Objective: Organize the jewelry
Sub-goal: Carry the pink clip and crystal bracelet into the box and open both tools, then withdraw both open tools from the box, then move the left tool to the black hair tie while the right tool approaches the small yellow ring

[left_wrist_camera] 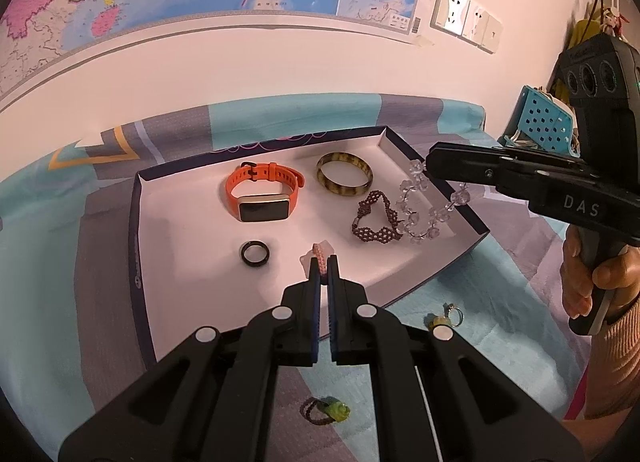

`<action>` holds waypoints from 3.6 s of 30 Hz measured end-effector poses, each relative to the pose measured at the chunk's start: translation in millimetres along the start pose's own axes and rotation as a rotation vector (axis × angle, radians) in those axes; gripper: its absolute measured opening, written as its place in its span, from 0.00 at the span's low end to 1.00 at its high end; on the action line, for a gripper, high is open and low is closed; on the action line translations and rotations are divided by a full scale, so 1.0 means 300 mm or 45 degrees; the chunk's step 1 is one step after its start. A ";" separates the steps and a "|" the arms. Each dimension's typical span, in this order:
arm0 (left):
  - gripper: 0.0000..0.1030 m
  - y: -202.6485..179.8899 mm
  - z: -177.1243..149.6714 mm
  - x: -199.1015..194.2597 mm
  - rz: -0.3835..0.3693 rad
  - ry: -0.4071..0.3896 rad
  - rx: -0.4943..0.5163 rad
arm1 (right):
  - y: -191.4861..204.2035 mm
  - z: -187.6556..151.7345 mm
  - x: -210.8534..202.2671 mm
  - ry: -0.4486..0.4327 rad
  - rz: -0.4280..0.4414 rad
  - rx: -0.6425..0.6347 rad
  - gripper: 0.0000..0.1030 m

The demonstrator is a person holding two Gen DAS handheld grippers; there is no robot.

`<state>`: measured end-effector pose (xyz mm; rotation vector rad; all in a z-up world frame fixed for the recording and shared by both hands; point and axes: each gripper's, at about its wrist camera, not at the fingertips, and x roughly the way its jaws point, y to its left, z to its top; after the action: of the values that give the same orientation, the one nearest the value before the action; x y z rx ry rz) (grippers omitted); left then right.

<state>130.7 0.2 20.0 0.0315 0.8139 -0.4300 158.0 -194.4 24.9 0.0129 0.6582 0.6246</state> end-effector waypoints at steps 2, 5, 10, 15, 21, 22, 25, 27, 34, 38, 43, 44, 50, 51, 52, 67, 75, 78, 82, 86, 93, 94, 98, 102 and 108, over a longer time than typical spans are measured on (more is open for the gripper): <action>0.04 0.003 0.003 0.008 0.006 0.005 0.001 | -0.001 0.003 0.014 0.007 0.002 0.001 0.08; 0.03 0.007 0.007 0.021 0.012 0.013 0.003 | -0.006 0.008 0.032 0.014 0.004 0.006 0.08; 0.04 0.016 0.011 0.045 0.016 0.029 0.003 | -0.030 0.016 0.069 0.028 0.015 0.041 0.08; 0.04 0.025 0.011 0.069 0.023 0.049 0.000 | -0.055 0.018 0.106 0.046 0.016 0.075 0.08; 0.04 0.037 0.016 0.108 0.033 0.083 -0.009 | -0.083 0.022 0.144 0.060 -0.006 0.104 0.08; 0.04 0.039 0.017 0.114 0.035 0.089 -0.009 | -0.089 0.023 0.150 0.063 -0.009 0.109 0.08; 0.04 0.049 0.020 0.135 0.039 0.107 -0.018 | -0.106 0.023 0.167 0.075 -0.025 0.123 0.08; 0.04 0.055 0.027 0.149 0.043 0.116 -0.021 | -0.114 0.022 0.183 0.089 -0.038 0.124 0.08; 0.04 0.076 0.046 0.192 0.077 0.139 -0.045 | -0.127 0.017 0.216 0.111 -0.079 0.126 0.08; 0.05 0.085 0.057 0.211 0.077 0.150 -0.058 | -0.129 0.016 0.226 0.118 -0.107 0.118 0.11; 0.10 0.103 0.055 0.225 0.074 0.162 -0.080 | -0.132 0.012 0.206 0.103 -0.139 0.115 0.32; 0.13 0.104 0.054 0.223 0.074 0.160 -0.082 | -0.130 0.011 0.192 0.087 -0.155 0.116 0.36; 0.30 0.087 0.049 0.141 0.099 0.073 -0.055 | -0.101 -0.003 0.105 0.034 -0.142 0.081 0.36; 0.31 0.080 0.046 0.121 0.103 0.051 -0.048 | -0.091 -0.008 0.089 0.027 -0.137 0.070 0.36; 0.32 0.077 0.044 0.102 0.105 0.035 -0.042 | -0.077 -0.017 0.065 0.019 -0.127 0.054 0.36; 0.35 0.024 -0.166 -0.117 0.116 -0.037 0.027 | 0.098 -0.285 -0.036 0.162 -0.025 -0.147 0.37; 0.38 0.025 -0.277 -0.107 0.125 0.045 0.007 | 0.123 -0.368 -0.021 0.219 -0.054 -0.165 0.37; 0.38 0.015 -0.299 -0.101 0.121 0.061 0.011 | 0.137 -0.377 -0.018 0.221 -0.061 -0.182 0.37; 0.39 0.003 -0.314 -0.091 0.117 0.077 0.021 | 0.154 -0.383 -0.006 0.233 -0.076 -0.206 0.36; 0.41 -0.002 -0.315 -0.090 0.108 0.075 0.024 | 0.159 -0.385 0.003 0.239 -0.097 -0.216 0.36; 0.42 -0.001 -0.319 -0.084 0.103 0.084 0.014 | 0.152 -0.383 0.007 0.232 -0.106 -0.196 0.32; 0.41 0.000 -0.319 -0.082 0.105 0.085 0.012 | 0.152 -0.383 0.006 0.231 -0.104 -0.195 0.31; 0.41 -0.002 -0.317 -0.077 0.105 0.089 0.014 | 0.155 -0.381 -0.001 0.224 -0.102 -0.193 0.30; 0.42 -0.011 -0.310 -0.067 0.109 0.093 0.026 | 0.157 -0.380 -0.004 0.221 -0.092 -0.192 0.30; 0.42 -0.026 -0.298 -0.051 0.106 0.096 0.042 | 0.165 -0.369 -0.006 0.203 -0.081 -0.190 0.30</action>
<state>55.9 15.6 -29.9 0.1126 0.8762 -0.3657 66.5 -175.0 -52.4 -0.1983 0.7618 0.6160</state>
